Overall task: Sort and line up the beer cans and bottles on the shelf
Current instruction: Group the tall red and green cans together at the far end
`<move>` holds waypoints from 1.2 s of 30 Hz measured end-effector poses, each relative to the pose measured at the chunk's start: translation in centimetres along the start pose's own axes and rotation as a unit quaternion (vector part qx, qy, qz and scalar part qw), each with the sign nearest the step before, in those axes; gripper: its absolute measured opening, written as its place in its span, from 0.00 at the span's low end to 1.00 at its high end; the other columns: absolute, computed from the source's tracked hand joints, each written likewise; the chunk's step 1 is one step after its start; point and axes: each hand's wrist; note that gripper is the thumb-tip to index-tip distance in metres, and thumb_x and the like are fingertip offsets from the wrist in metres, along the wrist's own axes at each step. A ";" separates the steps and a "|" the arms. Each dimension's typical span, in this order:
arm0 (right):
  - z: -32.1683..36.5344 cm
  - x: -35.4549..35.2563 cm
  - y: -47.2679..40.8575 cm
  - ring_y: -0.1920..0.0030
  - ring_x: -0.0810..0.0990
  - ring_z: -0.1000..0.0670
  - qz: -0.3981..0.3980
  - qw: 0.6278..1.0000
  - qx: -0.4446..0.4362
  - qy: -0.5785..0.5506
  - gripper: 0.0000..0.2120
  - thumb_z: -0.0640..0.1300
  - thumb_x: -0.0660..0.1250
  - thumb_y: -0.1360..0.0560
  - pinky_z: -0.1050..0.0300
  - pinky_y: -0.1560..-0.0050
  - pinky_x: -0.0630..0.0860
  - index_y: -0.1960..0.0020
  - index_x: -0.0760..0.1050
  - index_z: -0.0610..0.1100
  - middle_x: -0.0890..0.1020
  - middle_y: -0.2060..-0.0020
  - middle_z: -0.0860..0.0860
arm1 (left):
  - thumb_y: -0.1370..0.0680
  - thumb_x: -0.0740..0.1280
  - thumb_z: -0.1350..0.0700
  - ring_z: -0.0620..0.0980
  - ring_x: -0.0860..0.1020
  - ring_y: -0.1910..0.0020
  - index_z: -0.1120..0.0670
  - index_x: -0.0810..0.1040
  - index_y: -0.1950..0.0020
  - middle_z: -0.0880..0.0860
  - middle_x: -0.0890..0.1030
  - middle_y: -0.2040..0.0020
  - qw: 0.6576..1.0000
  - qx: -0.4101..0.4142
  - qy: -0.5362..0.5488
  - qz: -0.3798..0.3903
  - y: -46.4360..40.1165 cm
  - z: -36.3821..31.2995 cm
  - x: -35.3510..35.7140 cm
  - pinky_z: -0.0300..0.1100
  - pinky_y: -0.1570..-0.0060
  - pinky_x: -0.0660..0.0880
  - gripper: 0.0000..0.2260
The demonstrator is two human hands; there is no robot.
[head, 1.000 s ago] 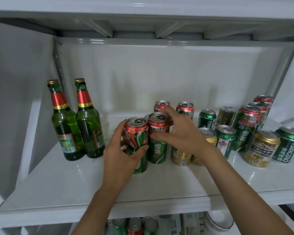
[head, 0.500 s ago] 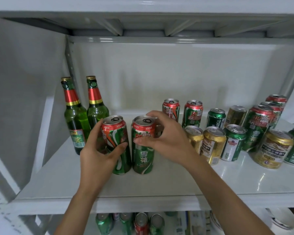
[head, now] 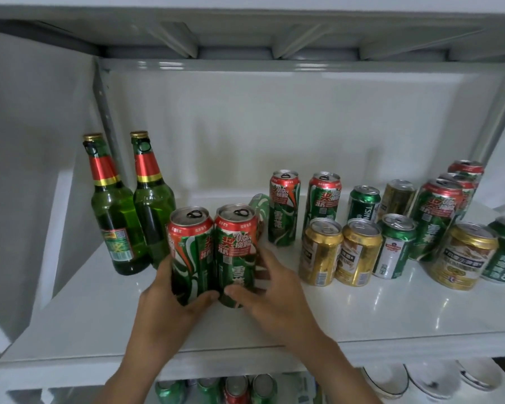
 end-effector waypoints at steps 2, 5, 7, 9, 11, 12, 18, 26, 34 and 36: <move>-0.9 0.3 0.2 0.47 0.77 0.73 -0.007 1.000 0.003 0.000 0.29 0.48 0.79 0.30 0.74 0.49 0.76 0.35 0.70 0.64 0.80 0.45 0.69 | 0.33 0.83 0.54 0.54 0.83 0.41 0.48 0.71 0.29 0.50 0.84 0.38 1.000 -0.009 -0.024 -0.008 -0.2 -0.3 0.1 0.49 0.41 0.80 0.36; -1.2 0.4 -0.5 0.49 0.77 0.74 -0.016 1.000 0.001 0.013 0.28 0.51 0.80 0.31 0.75 0.50 0.75 0.36 0.72 0.59 0.78 0.49 0.70 | 0.33 0.84 0.55 0.56 0.83 0.41 0.50 0.71 0.30 0.52 0.83 0.37 0.999 -0.017 -0.044 -0.011 -0.6 -0.6 0.2 0.49 0.41 0.80 0.36; -1.2 0.7 -0.9 0.48 0.78 0.71 -0.022 1.000 -0.003 0.019 0.28 0.53 0.80 0.32 0.70 0.46 0.78 0.38 0.70 0.61 0.79 0.49 0.70 | 0.32 0.83 0.55 0.57 0.83 0.41 0.51 0.71 0.29 0.53 0.83 0.37 0.998 -0.017 -0.047 -0.025 -0.7 -0.6 0.3 0.47 0.43 0.78 0.35; -1.3 1.1 -1.0 0.45 0.80 0.66 -0.028 0.999 -0.004 0.016 0.28 0.54 0.80 0.32 0.62 0.43 0.81 0.37 0.71 0.60 0.80 0.47 0.67 | 0.33 0.83 0.55 0.57 0.83 0.41 0.50 0.71 0.29 0.53 0.84 0.38 0.998 -0.017 -0.047 -0.038 -0.6 -0.6 0.3 0.48 0.43 0.79 0.36; -1.3 1.4 -1.0 0.43 0.81 0.62 -0.032 0.999 -0.008 0.017 0.29 0.55 0.79 0.33 0.57 0.42 0.82 0.35 0.72 0.58 0.82 0.43 0.62 | 0.33 0.84 0.53 0.57 0.83 0.42 0.48 0.71 0.29 0.51 0.84 0.40 0.998 -0.017 -0.044 -0.044 -0.4 -0.5 0.3 0.52 0.42 0.80 0.36; -1.4 1.3 -1.0 0.42 0.81 0.61 -0.028 0.999 -0.008 0.014 0.30 0.55 0.79 0.33 0.56 0.42 0.82 0.34 0.72 0.57 0.82 0.42 0.61 | 0.34 0.84 0.52 0.56 0.83 0.42 0.48 0.71 0.30 0.49 0.84 0.42 0.998 -0.014 -0.040 -0.045 -0.4 -0.5 0.2 0.53 0.42 0.81 0.37; -1.2 -2.2 1.1 0.39 0.76 0.64 0.049 0.999 -0.005 -0.008 0.30 0.53 0.77 0.27 0.64 0.42 0.79 0.29 0.69 0.62 0.75 0.38 0.70 | 0.38 0.85 0.52 0.55 0.77 0.33 0.45 0.68 0.26 0.51 0.79 0.32 0.984 -0.016 -0.022 -0.177 2.2 -1.5 0.5 0.52 0.33 0.72 0.45; -1.6 -11.2 2.5 0.57 0.83 0.56 -0.200 0.955 -0.202 0.085 0.07 0.34 0.73 0.25 0.63 0.59 0.80 0.51 0.82 0.45 0.84 0.57 0.56 | 0.25 0.67 0.52 0.31 0.75 0.42 0.52 0.78 0.44 0.40 0.78 0.43 0.923 0.326 0.057 -0.197 7.0 -8.9 6.1 0.25 0.44 0.70 0.11; -4.4 -17.3 0.9 0.33 0.71 0.45 -0.239 0.907 -0.191 0.289 0.22 0.46 0.76 0.27 0.45 0.32 0.71 0.34 0.78 0.44 0.76 0.36 0.48 | 0.24 0.76 0.53 0.37 0.68 0.27 0.38 0.62 0.23 0.39 0.68 0.28 0.981 0.160 0.086 0.068 1.9 -10.0 14.7 0.40 0.27 0.69 0.35; -5.7 -19.4 0.9 0.27 0.66 0.46 -0.206 0.928 -0.131 0.283 0.32 0.51 0.78 0.28 0.46 0.28 0.67 0.28 0.72 0.48 0.70 0.29 0.51 | 0.26 0.78 0.53 0.36 0.67 0.26 0.37 0.59 0.21 0.39 0.68 0.26 0.981 0.140 0.092 0.093 1.5 -9.9 15.7 0.38 0.27 0.68 0.41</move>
Point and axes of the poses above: each hand's wrist, its own y-axis away from the middle knuckle, its own x-axis out of the palm, z = x × y
